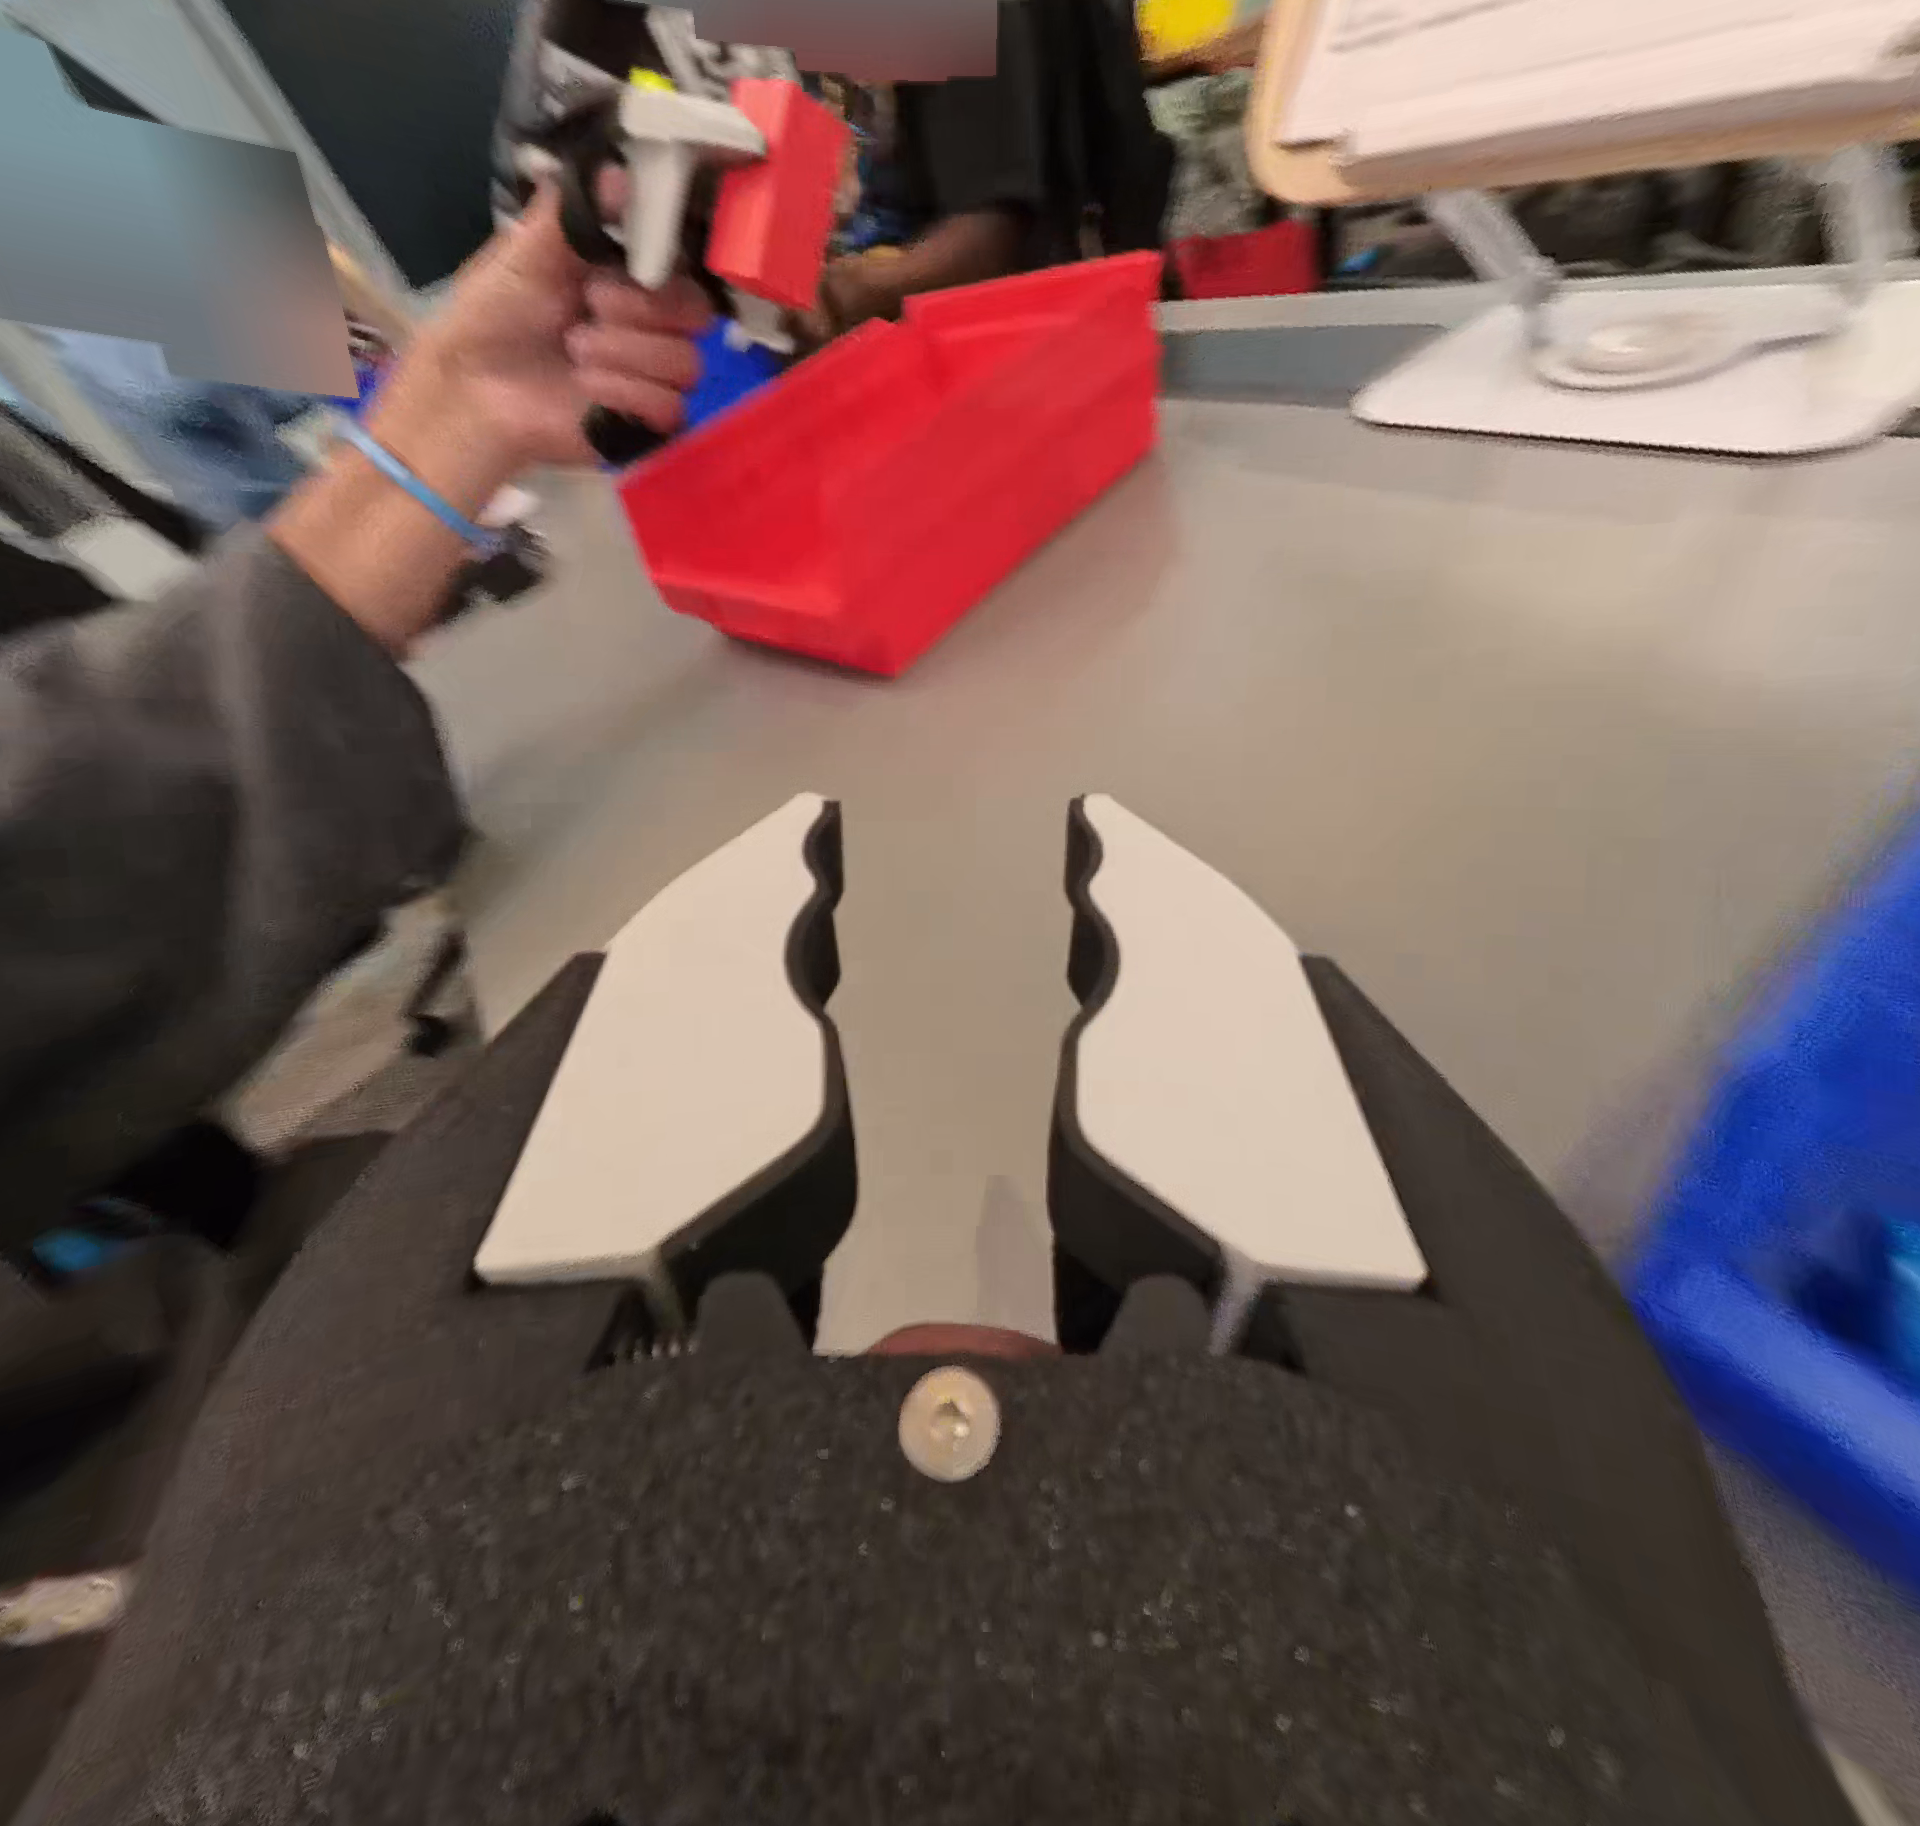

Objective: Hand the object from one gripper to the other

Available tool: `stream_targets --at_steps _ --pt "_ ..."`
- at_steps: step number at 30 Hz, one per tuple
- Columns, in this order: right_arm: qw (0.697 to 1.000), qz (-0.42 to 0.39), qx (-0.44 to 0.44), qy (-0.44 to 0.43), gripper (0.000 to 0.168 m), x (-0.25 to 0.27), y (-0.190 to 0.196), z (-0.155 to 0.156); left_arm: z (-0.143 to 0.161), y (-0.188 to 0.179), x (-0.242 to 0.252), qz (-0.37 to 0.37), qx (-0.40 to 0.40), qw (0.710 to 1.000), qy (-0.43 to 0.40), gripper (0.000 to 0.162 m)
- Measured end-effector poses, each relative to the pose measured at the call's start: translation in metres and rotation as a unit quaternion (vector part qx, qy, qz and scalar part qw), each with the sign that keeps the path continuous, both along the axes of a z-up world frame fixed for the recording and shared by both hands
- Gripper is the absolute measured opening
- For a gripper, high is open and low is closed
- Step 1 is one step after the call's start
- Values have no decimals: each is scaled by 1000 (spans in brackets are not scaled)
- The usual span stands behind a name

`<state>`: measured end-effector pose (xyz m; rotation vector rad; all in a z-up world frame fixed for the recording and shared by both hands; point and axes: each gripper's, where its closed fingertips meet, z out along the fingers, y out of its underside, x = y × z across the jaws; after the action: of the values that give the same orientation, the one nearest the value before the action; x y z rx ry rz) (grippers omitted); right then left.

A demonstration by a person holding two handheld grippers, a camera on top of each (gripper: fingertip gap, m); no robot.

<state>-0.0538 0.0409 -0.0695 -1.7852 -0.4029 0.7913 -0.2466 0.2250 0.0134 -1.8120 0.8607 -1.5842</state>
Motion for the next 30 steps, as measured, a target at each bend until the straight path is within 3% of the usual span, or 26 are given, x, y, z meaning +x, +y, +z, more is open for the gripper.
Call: stream_targets --at_steps 6,10,13,15,21,23,24,27,30 --pt "984 153 -32 91 53 -80 46 37 26 -86 75 -88 39 991 -92 34" --pt "961 213 -37 175 55 -107 59 63 15 -116 106 -106 48 989 -88 34" --pt "950 224 -37 215 52 -110 60 67 5 -128 119 -126 37 988 -79 34" --pt "945 241 -37 220 35 -109 54 63 -4 -128 127 -118 36 990 -74 34" --pt "951 232 -59 196 35 -100 51 44 -23 -128 124 -102 37 993 -40 36" --pt "960 215 -63 170 35 -95 52 40 -30 -125 107 -63 61 996 -29 62" --pt "964 207 -59 156 35 -89 52 41 -38 -123 96 -41 76 996 -20 66" --pt "982 158 -30 102 35 -53 57 59 -68 -124 60 30 92 995 1 57" --pt "997 76 4 18 35 15 62 92 -101 -146 40 36 98 994 41 45"
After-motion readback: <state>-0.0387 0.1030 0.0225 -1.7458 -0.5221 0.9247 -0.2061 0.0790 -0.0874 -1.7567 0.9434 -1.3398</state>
